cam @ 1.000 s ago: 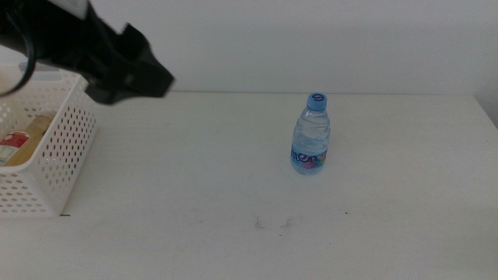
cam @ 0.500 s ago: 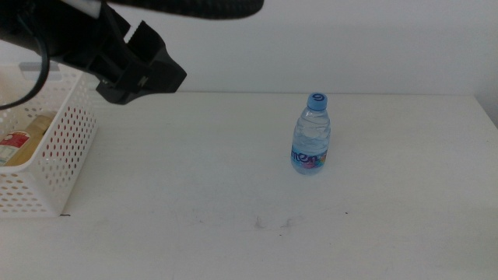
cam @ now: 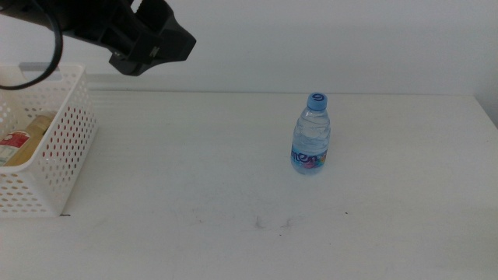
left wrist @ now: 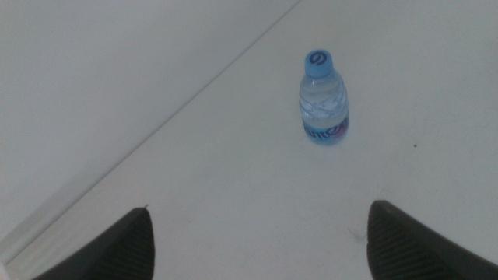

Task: Use arms to grab the bottles and put them into the dustbin to the left of the table.

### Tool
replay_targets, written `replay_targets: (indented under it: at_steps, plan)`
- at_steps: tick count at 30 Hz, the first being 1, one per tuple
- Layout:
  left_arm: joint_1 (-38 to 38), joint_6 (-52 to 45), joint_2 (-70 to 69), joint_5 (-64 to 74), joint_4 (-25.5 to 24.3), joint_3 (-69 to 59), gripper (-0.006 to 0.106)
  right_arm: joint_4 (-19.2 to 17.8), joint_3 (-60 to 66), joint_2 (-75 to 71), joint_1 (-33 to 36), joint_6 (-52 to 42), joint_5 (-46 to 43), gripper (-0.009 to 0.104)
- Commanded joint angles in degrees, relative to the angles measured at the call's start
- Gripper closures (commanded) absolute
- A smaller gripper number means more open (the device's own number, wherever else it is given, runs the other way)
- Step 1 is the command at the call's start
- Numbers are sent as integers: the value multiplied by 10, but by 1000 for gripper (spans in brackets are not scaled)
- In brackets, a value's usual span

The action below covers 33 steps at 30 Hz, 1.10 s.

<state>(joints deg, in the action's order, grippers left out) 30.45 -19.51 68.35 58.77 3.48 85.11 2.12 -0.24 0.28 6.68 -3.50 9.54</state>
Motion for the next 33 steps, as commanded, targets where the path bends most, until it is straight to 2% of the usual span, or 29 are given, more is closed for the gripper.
replay_targets:
  at_steps: [1,11,27,28,31,33]
  plan:
    - [4,3,-4,-15,0,3,7,-5,2,-3,-4,-4,-5,10]
    - [4,6,-4,-84,15,3,7,-5,2,-3,-4,-4,-5,10]
    - [4,3,-4,-105,10,3,7,-5,2,-3,-4,-4,-5,10]
    - [4,3,-4,-106,10,3,7,-21,2,-3,-4,-19,-45,10]
    - [4,3,-4,-106,10,3,7,-28,2,-3,-4,-19,-134,10]
    - [4,3,-4,-106,10,3,7,-4,2,46,-4,-19,-191,10]
